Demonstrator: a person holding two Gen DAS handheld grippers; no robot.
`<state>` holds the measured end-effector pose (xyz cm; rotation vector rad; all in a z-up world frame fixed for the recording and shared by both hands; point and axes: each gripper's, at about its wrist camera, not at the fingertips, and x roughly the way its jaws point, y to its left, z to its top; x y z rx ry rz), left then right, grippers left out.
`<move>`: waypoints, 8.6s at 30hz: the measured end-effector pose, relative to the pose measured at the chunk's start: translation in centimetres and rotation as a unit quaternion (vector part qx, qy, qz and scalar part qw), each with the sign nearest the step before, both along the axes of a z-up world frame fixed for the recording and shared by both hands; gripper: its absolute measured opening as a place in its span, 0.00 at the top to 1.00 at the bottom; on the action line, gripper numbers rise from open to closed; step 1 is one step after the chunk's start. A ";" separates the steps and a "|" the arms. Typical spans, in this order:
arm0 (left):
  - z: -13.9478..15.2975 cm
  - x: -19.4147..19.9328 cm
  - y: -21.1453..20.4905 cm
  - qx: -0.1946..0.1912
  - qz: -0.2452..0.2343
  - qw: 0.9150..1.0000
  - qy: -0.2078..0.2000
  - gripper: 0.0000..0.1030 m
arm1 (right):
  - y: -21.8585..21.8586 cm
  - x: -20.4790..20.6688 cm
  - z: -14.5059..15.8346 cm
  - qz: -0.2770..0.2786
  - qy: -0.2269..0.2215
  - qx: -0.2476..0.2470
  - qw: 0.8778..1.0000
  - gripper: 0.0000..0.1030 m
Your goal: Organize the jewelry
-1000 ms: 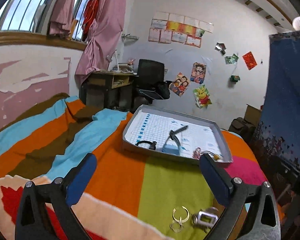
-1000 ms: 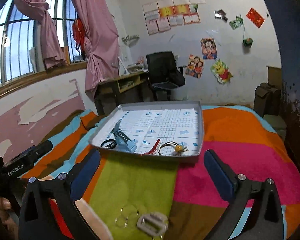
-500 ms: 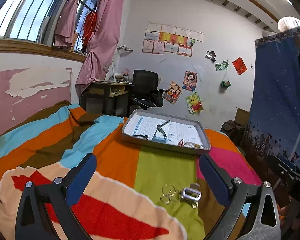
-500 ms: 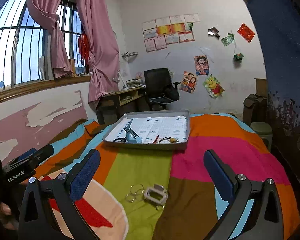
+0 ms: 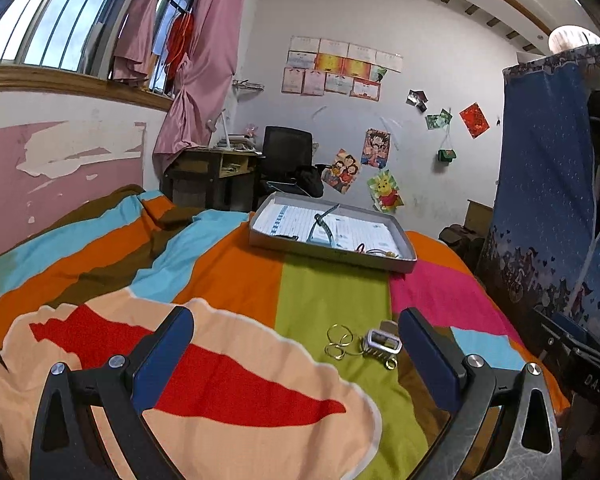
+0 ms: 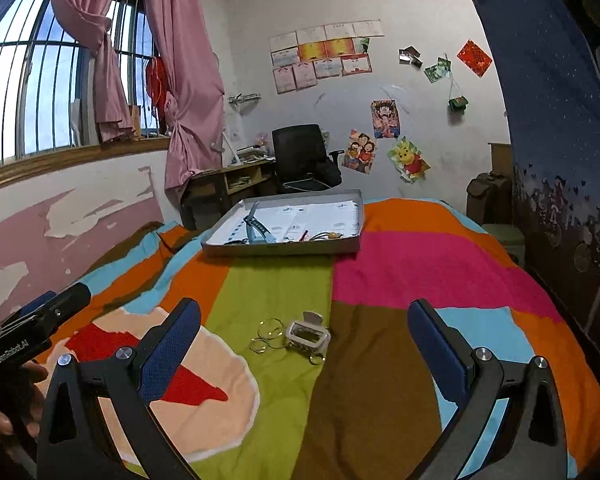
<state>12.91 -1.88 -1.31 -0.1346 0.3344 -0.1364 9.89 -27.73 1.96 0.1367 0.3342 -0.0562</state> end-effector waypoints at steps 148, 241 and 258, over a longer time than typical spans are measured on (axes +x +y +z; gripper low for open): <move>0.8 32.2 -11.6 -0.050 -0.146 0.979 0.135 0.97 | -7.5 30.1 -4.1 0.082 0.029 0.101 0.991 0.97; -1.6 5.0 -0.5 0.030 -0.003 0.999 0.028 0.00 | -0.4 4.4 -3.0 -0.034 0.038 0.000 0.999 0.01; -4.2 7.0 0.5 0.021 0.035 0.995 0.087 0.00 | 1.0 7.4 -6.3 -0.013 0.106 -0.009 0.994 0.01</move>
